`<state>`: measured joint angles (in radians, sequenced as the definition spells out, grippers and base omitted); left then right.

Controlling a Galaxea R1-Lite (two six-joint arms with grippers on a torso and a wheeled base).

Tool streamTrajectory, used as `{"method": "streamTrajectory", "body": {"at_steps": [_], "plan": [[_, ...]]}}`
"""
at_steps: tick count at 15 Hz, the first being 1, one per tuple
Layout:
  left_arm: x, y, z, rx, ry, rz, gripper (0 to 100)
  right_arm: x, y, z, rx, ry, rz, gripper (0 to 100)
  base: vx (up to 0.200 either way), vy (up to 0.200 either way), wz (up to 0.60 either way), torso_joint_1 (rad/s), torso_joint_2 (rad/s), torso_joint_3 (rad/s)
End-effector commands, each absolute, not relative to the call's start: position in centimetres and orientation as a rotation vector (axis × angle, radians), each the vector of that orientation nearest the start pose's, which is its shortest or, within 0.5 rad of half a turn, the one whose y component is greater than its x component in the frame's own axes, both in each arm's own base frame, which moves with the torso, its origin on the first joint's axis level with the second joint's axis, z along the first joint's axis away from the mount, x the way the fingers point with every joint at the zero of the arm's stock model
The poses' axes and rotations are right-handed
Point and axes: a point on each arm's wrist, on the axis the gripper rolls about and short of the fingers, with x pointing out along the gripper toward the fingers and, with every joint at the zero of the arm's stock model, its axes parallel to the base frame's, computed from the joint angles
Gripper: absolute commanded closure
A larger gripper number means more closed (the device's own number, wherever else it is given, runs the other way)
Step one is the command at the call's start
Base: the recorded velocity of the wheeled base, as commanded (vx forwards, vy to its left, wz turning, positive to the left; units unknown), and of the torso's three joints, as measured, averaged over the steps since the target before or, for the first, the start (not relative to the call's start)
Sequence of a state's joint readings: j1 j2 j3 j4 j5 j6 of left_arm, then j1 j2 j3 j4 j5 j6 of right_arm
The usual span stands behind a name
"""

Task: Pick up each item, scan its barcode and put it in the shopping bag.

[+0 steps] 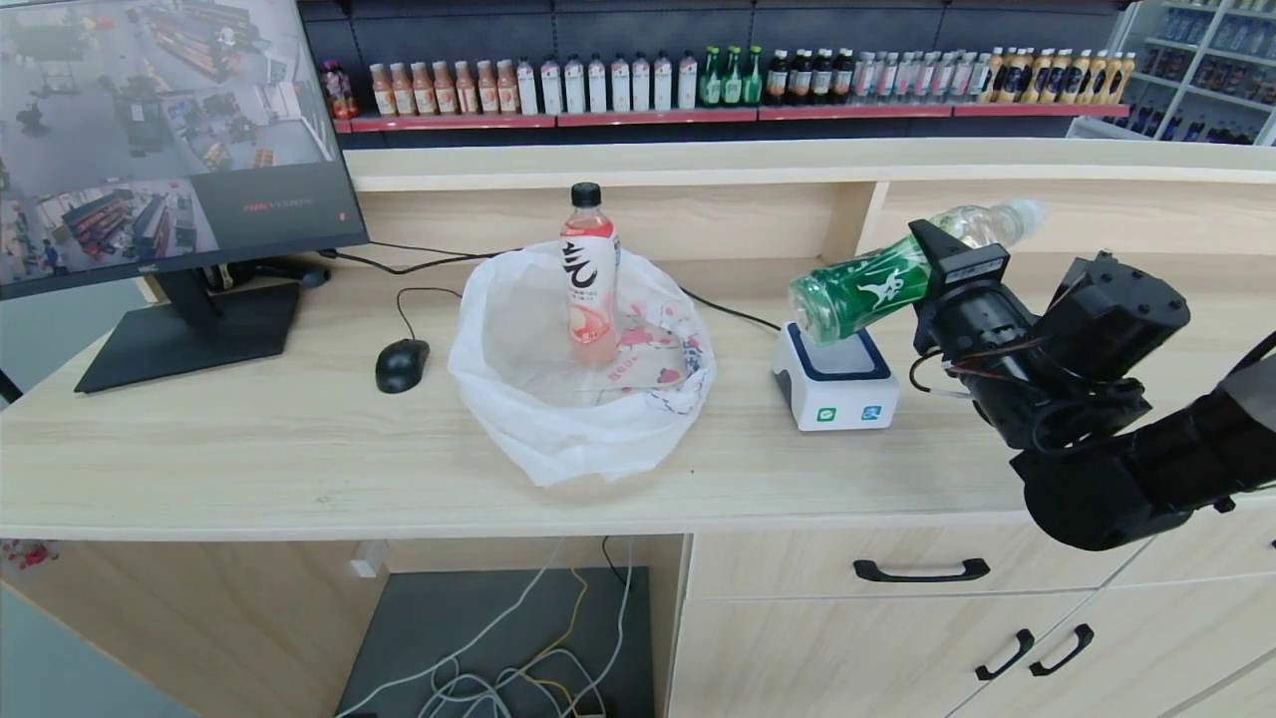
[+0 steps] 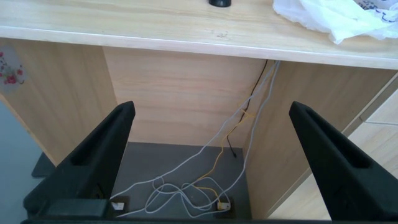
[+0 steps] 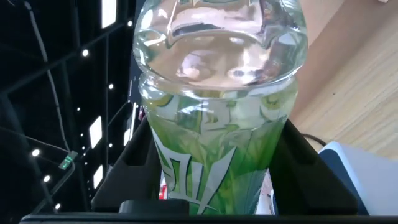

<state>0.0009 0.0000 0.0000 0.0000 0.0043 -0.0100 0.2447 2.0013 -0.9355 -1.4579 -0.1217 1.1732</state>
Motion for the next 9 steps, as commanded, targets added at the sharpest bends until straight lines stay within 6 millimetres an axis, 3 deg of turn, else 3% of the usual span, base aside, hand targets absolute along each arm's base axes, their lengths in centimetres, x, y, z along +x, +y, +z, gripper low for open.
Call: {"method": "streamTrajectory", "body": {"at_steps": [1,9], "plan": [[-2.3,0.0,7.5,-0.011,0.000,0.006,0,36.6,8.7,19.2,1.242,-0.270,0.335,100,0.000,0.000,0.00,0.000,0.00,0.000],[-2.3,0.0,7.5,-0.011,0.000,0.006,0,37.1,7.9,17.8,1.270,-0.246,0.296,100,0.000,0.000,0.00,0.000,0.00,0.000]]}}
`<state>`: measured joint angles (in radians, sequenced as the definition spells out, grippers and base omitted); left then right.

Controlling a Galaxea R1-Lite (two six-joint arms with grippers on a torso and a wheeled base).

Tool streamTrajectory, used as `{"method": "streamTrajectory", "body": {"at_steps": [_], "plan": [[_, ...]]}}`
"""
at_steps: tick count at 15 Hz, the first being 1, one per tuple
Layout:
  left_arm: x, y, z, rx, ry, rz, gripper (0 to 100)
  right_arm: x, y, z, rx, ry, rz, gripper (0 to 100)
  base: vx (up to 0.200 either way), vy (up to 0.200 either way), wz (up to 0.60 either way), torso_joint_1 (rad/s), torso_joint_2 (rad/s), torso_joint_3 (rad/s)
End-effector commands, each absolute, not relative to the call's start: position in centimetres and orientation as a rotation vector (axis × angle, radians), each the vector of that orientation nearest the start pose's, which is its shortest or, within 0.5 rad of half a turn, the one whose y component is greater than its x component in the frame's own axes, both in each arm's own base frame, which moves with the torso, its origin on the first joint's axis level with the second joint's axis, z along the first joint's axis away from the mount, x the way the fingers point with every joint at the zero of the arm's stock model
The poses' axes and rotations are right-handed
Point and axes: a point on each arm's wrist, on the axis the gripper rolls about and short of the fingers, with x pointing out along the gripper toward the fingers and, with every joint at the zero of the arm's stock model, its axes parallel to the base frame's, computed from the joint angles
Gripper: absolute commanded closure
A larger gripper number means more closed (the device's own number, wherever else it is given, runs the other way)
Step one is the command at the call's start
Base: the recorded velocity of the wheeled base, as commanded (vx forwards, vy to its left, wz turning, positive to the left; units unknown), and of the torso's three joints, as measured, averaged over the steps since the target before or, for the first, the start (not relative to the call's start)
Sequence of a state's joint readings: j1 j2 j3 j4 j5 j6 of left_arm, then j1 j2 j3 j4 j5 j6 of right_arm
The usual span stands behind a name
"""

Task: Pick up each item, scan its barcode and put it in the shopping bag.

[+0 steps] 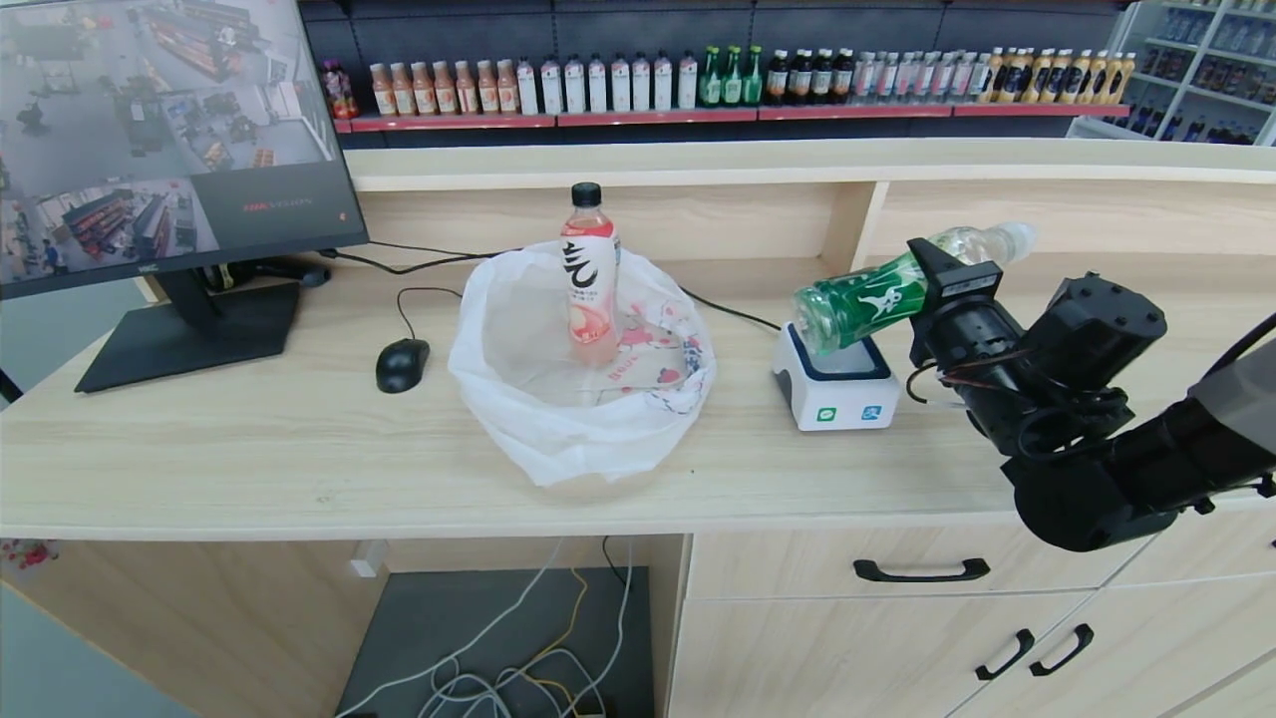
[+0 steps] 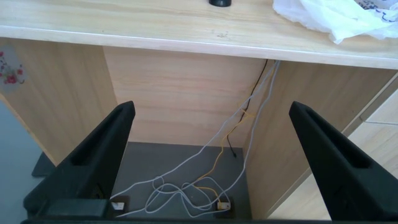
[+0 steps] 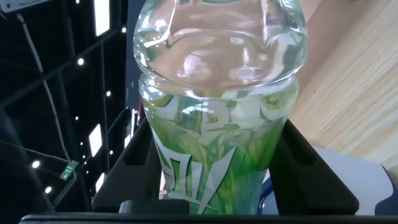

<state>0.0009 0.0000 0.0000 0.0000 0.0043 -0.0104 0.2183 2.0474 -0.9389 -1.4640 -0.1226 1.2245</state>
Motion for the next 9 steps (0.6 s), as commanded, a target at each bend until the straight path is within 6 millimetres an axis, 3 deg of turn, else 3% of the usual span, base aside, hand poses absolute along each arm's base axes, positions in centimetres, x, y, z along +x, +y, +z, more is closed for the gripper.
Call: {"method": "streamTrajectory", "body": {"at_steps": [1,9], "plan": [[-2.28,0.01,7.55,-0.011,0.000,0.006,0,37.18,7.95,17.84,1.270,-0.248,0.298,100,0.000,0.000,0.00,0.000,0.00,0.000],[-2.28,0.01,7.55,-0.011,0.000,0.006,0,37.36,7.99,17.46,1.271,-0.246,0.296,100,0.000,0.000,0.00,0.000,0.00,0.000]]}}
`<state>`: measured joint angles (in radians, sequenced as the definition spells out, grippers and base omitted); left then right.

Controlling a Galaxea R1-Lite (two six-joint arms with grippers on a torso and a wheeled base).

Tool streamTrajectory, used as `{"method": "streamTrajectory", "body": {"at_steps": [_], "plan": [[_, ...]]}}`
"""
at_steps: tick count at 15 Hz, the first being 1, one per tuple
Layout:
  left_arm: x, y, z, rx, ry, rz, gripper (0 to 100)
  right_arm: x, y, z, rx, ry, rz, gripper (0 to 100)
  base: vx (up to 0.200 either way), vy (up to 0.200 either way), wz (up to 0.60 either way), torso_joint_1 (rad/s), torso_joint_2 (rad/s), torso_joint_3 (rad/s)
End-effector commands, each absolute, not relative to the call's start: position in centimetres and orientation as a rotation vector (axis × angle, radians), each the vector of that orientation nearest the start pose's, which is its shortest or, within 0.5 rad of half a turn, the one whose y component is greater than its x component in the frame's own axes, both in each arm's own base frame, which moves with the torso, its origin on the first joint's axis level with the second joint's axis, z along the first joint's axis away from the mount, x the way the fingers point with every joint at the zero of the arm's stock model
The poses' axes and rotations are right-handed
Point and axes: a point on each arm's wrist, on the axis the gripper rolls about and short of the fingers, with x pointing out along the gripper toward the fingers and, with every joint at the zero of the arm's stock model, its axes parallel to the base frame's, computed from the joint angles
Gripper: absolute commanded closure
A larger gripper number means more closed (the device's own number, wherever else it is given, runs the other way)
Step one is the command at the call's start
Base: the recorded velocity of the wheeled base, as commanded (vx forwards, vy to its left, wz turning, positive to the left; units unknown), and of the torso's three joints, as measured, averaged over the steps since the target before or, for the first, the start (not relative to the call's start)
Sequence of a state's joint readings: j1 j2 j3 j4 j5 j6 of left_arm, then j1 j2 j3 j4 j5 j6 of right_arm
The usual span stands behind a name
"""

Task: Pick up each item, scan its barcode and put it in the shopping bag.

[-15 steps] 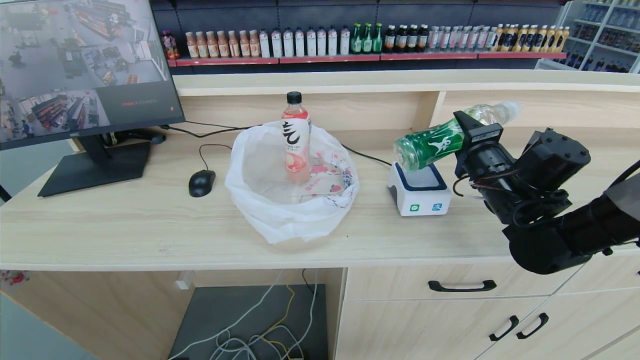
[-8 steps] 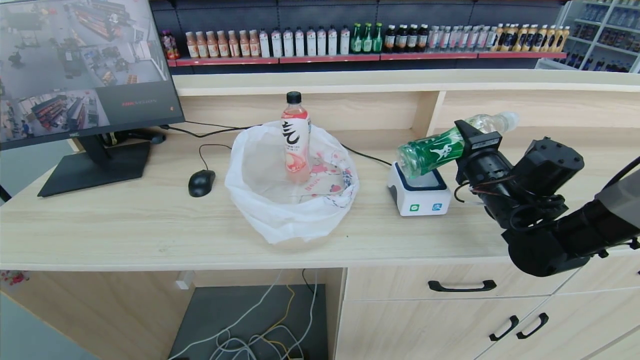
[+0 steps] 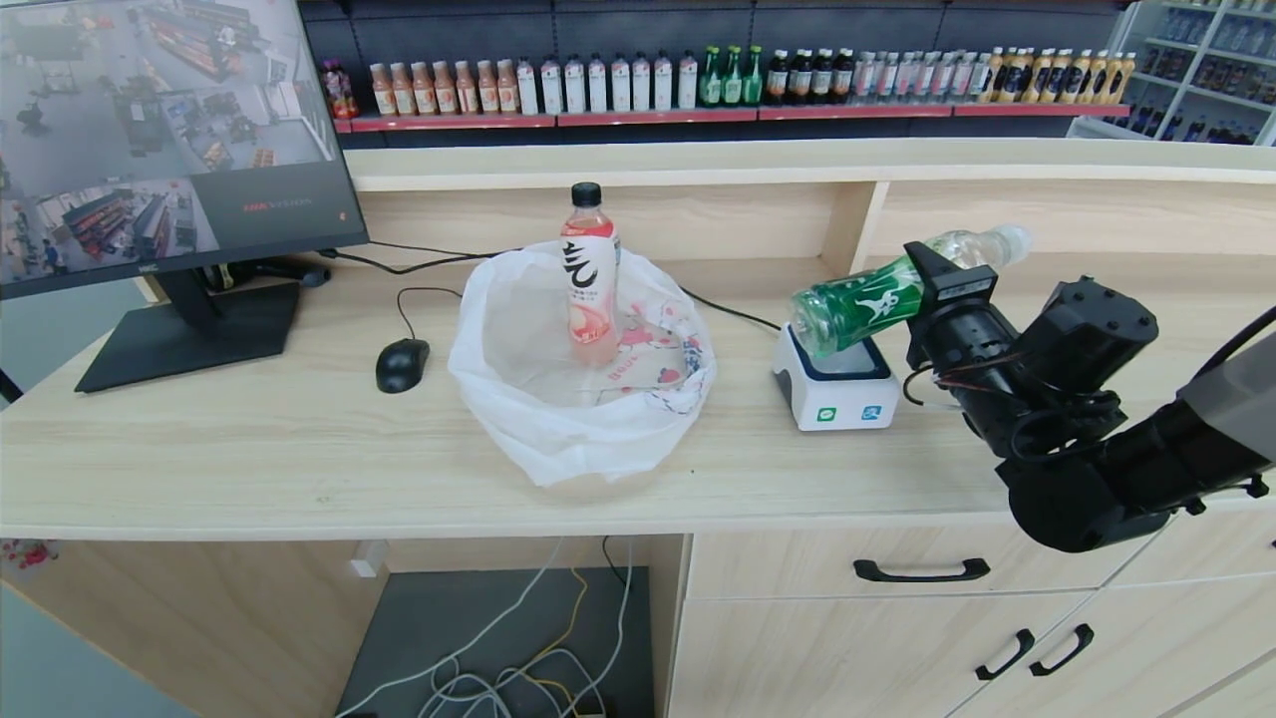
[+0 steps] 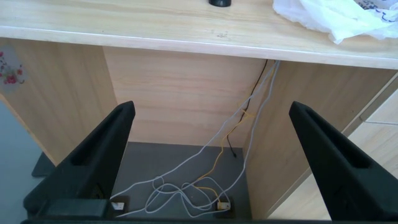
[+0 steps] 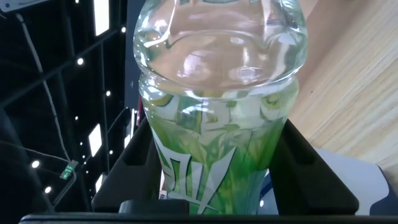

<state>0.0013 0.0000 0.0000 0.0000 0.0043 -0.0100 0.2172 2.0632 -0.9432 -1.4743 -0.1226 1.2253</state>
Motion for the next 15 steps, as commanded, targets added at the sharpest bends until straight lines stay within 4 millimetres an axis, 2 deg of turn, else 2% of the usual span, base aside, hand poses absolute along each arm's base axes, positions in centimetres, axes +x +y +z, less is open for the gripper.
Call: {"method": "streamTrajectory", "body": {"at_steps": [1,9,15], "plan": [[-2.3,0.0,7.5,-0.011,0.000,0.006,0,37.4,8.0,17.5,1.271,-0.246,0.296,100,0.000,0.000,0.00,0.000,0.00,0.000],[-2.3,0.0,7.5,-0.011,0.000,0.006,0,37.2,8.0,17.5,1.272,-0.258,0.298,100,0.000,0.000,0.00,0.000,0.00,0.000],[-2.3,0.0,7.5,-0.011,0.000,0.006,0,36.2,7.7,19.2,1.226,-0.293,0.311,100,0.000,0.000,0.00,0.000,0.00,0.000]]}}
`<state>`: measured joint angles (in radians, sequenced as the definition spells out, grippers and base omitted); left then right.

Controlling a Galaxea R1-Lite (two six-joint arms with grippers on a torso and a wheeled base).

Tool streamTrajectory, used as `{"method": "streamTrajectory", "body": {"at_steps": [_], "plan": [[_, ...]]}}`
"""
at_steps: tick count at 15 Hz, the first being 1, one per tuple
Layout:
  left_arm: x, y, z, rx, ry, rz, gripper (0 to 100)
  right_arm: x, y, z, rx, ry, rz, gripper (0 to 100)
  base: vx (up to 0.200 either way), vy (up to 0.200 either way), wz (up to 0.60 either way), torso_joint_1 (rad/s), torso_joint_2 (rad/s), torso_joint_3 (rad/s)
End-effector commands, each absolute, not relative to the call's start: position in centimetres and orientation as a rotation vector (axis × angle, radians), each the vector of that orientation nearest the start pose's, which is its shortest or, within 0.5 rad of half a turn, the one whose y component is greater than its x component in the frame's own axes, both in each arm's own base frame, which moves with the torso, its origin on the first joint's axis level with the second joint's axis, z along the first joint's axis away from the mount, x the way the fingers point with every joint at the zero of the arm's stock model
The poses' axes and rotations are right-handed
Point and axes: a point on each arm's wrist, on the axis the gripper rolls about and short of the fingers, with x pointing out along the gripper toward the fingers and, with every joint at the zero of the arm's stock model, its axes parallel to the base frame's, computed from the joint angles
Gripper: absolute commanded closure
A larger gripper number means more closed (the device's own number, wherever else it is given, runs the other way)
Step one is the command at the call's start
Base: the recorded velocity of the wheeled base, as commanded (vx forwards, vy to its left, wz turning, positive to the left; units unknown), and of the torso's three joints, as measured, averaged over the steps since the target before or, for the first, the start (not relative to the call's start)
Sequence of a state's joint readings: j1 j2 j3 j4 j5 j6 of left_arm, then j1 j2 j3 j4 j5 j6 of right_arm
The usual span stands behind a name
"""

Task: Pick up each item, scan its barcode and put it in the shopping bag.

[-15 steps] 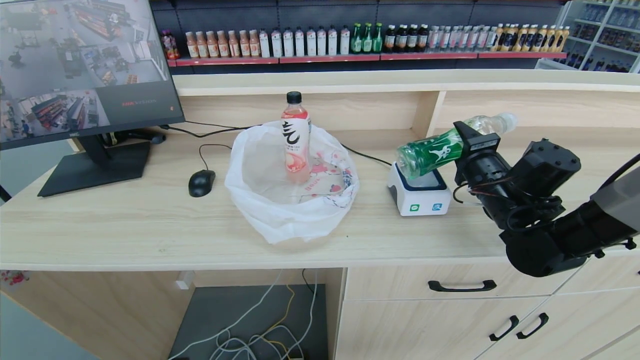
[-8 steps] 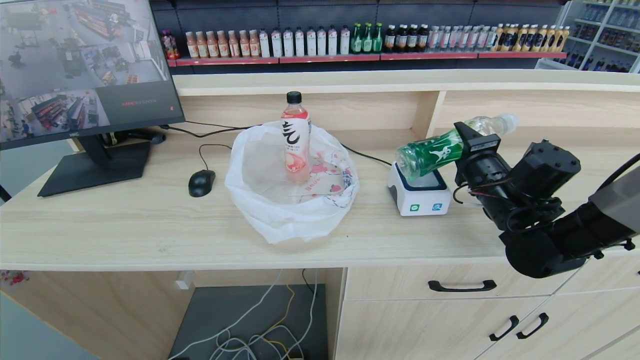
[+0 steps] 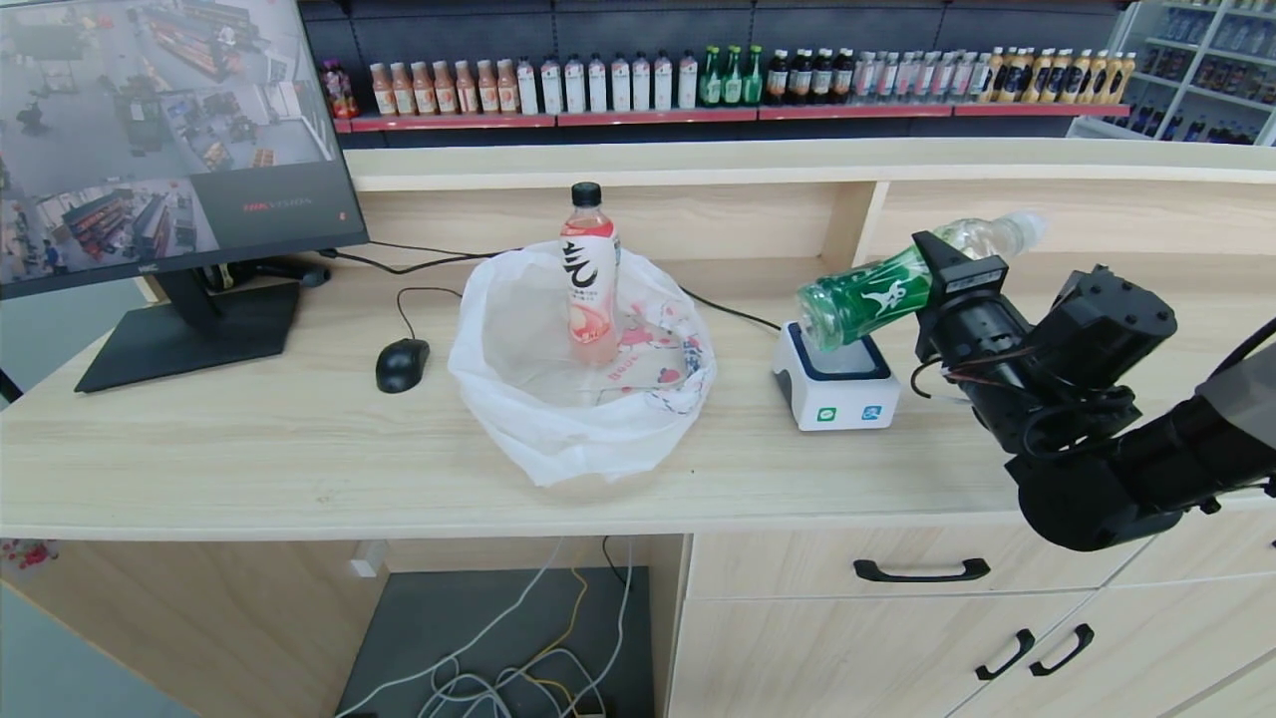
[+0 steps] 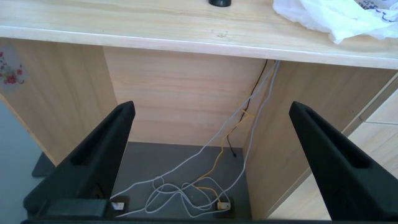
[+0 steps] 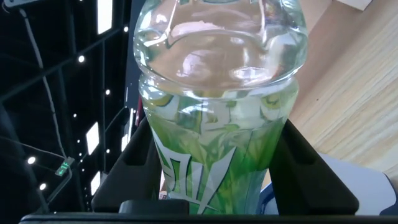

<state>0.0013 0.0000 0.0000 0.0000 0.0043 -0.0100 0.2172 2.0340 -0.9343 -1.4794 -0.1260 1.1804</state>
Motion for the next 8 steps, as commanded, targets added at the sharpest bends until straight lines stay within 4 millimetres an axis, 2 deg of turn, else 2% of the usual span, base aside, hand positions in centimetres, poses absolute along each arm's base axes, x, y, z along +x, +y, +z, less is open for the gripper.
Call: {"method": "streamTrajectory", "body": {"at_steps": [1,4,7,8], "plan": [[-2.3,0.0,7.5,-0.011,0.000,0.006,0,36.1,7.7,19.5,1.213,-0.302,0.314,100,0.000,0.000,0.00,0.000,0.00,0.000],[-2.3,0.0,7.5,-0.011,0.000,0.006,0,35.3,7.6,20.7,1.180,-0.314,0.314,100,0.000,0.000,0.00,0.000,0.00,0.000],[-2.3,0.0,7.5,-0.011,0.000,0.006,0,34.1,7.6,22.5,1.063,-0.356,0.310,100,0.000,0.000,0.00,0.000,0.00,0.000],[-2.3,0.0,7.5,-0.011,0.000,0.006,0,33.0,8.0,23.4,0.981,-0.366,0.285,100,0.000,0.000,0.00,0.000,0.00,0.000]]}}
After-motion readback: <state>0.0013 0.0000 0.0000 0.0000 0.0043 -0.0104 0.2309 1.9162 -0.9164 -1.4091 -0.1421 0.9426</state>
